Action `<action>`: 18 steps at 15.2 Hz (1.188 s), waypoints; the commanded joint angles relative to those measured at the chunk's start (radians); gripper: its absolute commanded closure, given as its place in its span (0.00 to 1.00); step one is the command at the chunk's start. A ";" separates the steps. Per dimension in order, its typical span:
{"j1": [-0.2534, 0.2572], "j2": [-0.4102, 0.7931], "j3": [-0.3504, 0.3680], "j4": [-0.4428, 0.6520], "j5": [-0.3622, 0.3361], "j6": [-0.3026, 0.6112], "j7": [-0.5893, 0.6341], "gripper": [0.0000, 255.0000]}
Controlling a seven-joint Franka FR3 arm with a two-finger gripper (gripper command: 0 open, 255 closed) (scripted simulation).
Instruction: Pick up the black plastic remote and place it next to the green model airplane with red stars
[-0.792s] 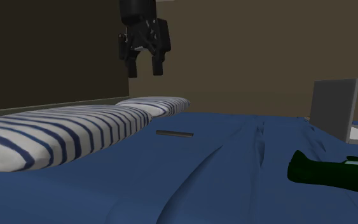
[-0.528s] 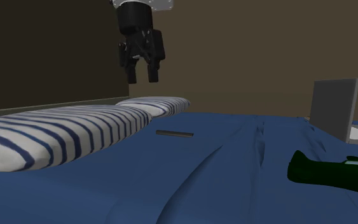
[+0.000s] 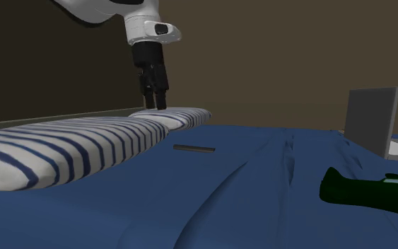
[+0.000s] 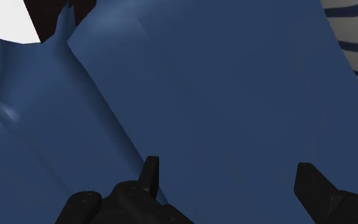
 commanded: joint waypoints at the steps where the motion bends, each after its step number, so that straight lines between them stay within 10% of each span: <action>1: -0.012 0.067 0.063 0.021 0.010 0.052 0.111 0.00; 9: -0.104 0.379 0.275 0.181 -0.078 0.192 0.540 0.00; 18: -0.117 0.829 0.372 0.507 -0.397 0.186 1.075 0.00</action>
